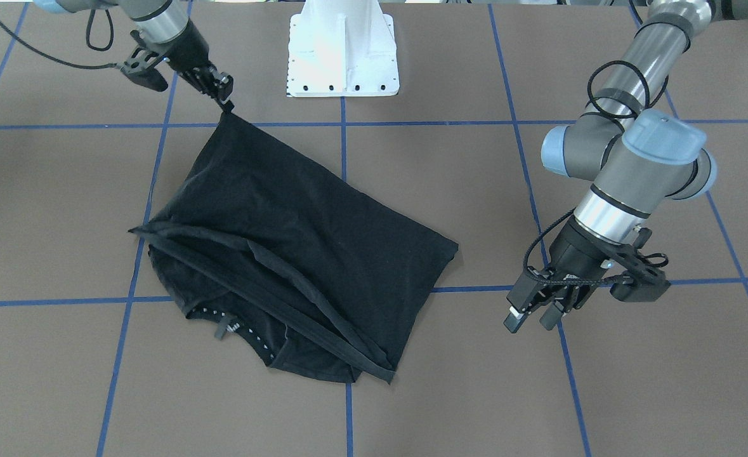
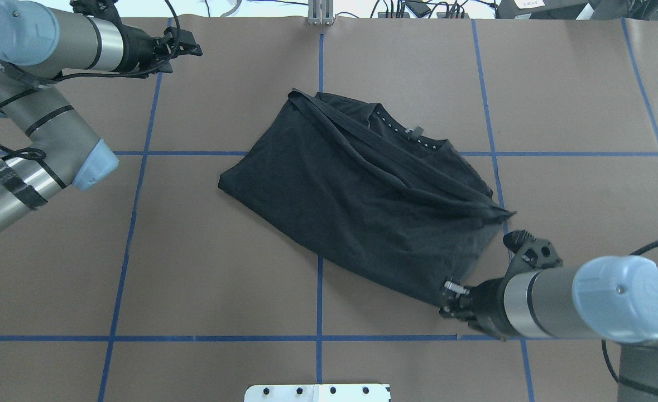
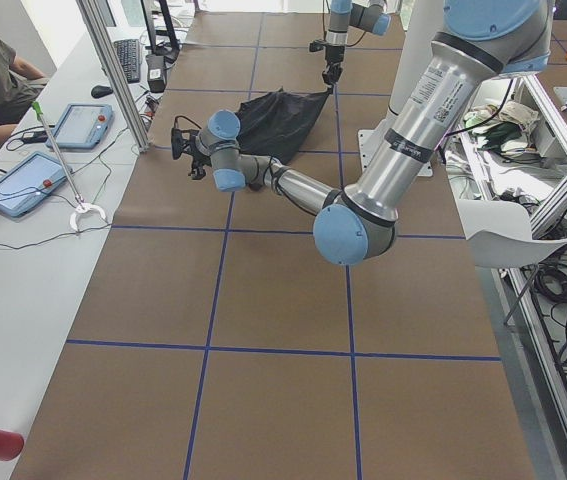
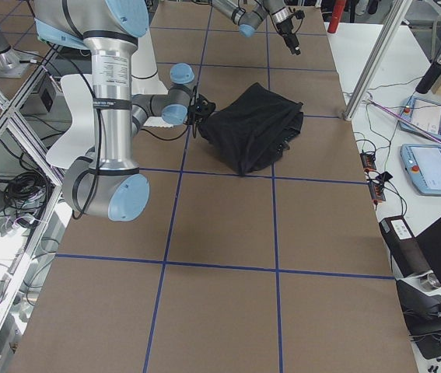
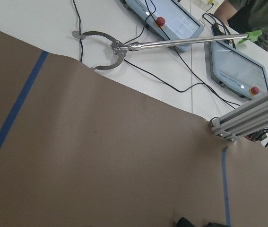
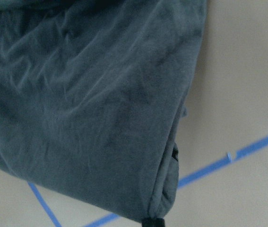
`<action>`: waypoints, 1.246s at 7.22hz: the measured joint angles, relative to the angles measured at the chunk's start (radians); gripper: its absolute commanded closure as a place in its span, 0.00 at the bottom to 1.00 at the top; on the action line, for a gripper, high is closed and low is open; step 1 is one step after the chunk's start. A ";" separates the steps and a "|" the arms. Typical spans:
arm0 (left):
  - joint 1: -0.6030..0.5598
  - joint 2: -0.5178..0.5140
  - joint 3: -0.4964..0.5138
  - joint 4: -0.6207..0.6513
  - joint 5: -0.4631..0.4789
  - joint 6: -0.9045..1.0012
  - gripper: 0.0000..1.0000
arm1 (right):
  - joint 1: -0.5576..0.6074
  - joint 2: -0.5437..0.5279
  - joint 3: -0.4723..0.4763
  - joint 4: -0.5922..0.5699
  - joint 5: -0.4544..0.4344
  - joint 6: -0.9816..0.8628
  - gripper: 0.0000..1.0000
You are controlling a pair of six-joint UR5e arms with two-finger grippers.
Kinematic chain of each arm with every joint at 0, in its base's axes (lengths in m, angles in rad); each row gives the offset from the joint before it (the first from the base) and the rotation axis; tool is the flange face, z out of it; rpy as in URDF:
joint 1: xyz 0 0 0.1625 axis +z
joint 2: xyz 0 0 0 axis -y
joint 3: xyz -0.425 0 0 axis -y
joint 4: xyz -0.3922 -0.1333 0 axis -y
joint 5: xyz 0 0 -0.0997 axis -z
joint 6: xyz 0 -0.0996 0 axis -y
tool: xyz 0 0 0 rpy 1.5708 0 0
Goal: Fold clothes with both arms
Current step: 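Drag the folded shirt toward the robot with the right gripper, then bring the left gripper to the shirt's corner while the right gripper holds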
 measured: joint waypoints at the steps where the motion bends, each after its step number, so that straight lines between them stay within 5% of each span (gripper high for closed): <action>1: 0.019 0.027 -0.059 0.014 -0.028 -0.045 0.15 | -0.102 0.000 0.031 -0.009 -0.002 0.050 0.01; 4: 0.135 0.076 -0.253 0.169 -0.030 -0.129 0.13 | -0.145 0.003 0.061 -0.013 -0.008 0.083 0.00; 7: 0.331 0.083 -0.305 0.354 0.143 -0.138 0.18 | 0.078 0.040 0.026 -0.018 -0.002 0.016 0.00; 9: 0.388 0.085 -0.275 0.386 0.194 -0.140 0.32 | 0.223 0.159 -0.087 -0.077 -0.003 -0.098 0.00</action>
